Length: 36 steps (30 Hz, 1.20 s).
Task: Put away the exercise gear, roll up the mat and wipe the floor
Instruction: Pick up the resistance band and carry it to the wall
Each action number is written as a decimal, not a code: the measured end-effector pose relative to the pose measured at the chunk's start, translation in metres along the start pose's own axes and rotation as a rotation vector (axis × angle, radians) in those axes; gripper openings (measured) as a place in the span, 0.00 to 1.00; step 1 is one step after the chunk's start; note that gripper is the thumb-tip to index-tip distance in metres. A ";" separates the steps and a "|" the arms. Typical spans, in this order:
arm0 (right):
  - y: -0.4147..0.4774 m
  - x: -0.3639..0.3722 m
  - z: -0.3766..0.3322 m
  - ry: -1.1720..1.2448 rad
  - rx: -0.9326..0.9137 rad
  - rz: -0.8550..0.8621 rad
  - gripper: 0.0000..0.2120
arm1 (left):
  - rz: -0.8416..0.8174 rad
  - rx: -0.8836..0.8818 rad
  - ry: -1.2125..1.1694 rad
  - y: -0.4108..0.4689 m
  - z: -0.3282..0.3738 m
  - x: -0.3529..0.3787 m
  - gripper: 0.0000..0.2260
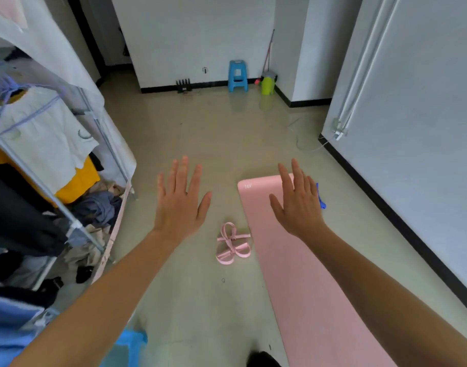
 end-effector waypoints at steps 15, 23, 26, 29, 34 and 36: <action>0.267 0.177 -0.001 -0.036 0.339 -0.167 0.34 | -0.293 0.121 -0.086 0.258 -0.146 0.209 0.29; 0.342 0.262 -0.002 -0.079 0.513 -0.216 0.34 | -0.454 0.308 -0.138 0.343 -0.220 0.324 0.30; 0.354 0.294 -0.001 -0.126 0.663 -0.258 0.34 | -0.525 0.451 -0.142 0.384 -0.240 0.372 0.31; 0.360 0.319 -0.002 -0.160 0.824 -0.293 0.34 | -0.569 0.565 -0.191 0.423 -0.248 0.417 0.31; 0.355 0.379 -0.003 -0.188 0.916 -0.400 0.33 | -0.664 0.681 -0.335 0.436 -0.235 0.495 0.29; 0.342 0.413 0.002 -0.178 0.955 -0.445 0.33 | -0.741 0.728 -0.377 0.422 -0.227 0.536 0.30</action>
Point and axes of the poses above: each hand's wrist, its own y-axis towards the middle knuckle, its own x-axis out of the palm, z = x × y, the point moved 1 cm from there along y, towards the middle knuckle, and after that the axes turned 15 degrees about x, right-handed, at the moved point
